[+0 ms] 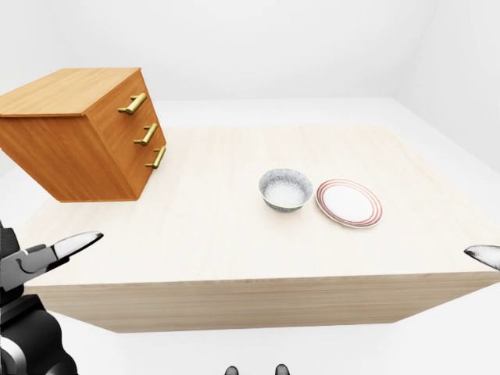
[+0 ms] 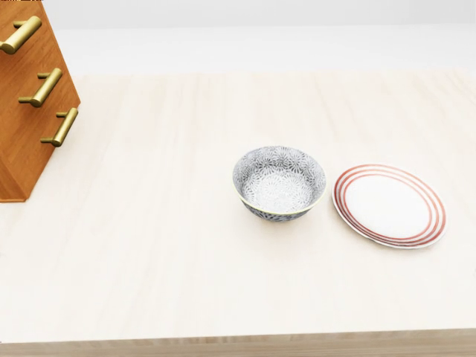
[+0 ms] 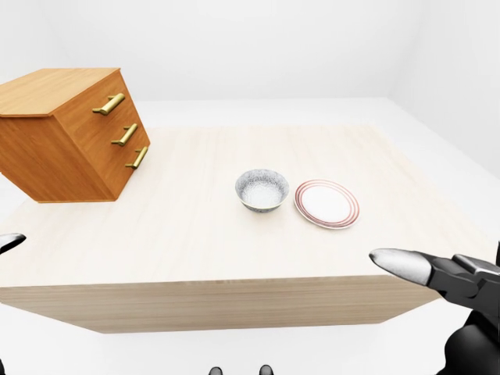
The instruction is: Put the bowl on top of the cabinet.
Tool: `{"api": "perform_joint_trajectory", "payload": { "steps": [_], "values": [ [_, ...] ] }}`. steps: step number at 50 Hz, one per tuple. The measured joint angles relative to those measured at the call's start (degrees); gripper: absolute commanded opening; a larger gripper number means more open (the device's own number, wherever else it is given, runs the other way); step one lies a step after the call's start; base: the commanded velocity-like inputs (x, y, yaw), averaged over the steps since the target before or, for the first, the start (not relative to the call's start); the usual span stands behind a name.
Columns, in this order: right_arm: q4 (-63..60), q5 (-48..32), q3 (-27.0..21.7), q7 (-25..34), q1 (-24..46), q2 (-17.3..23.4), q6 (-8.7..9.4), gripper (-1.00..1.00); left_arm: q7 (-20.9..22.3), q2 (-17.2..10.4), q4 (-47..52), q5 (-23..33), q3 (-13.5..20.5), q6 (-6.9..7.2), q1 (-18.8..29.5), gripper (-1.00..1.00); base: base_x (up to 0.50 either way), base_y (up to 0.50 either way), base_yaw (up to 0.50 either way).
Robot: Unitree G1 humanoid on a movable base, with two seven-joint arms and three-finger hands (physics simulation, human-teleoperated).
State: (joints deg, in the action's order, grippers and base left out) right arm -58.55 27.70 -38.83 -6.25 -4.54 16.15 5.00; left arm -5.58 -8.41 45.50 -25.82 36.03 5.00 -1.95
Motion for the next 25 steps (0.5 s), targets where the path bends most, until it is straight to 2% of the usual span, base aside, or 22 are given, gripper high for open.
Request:
{"api": "perform_joint_trajectory", "payload": {
  "steps": [25],
  "values": [
    [-1.34, 1.54, -3.08, 0.56, 0.16, -0.09, 0.00, 1.00, -0.81, -0.53, 1.14, -1.19, 1.08, 0.00, 0.06, 1.00, 0.40, -0.01, 0.00]
  ]
}}
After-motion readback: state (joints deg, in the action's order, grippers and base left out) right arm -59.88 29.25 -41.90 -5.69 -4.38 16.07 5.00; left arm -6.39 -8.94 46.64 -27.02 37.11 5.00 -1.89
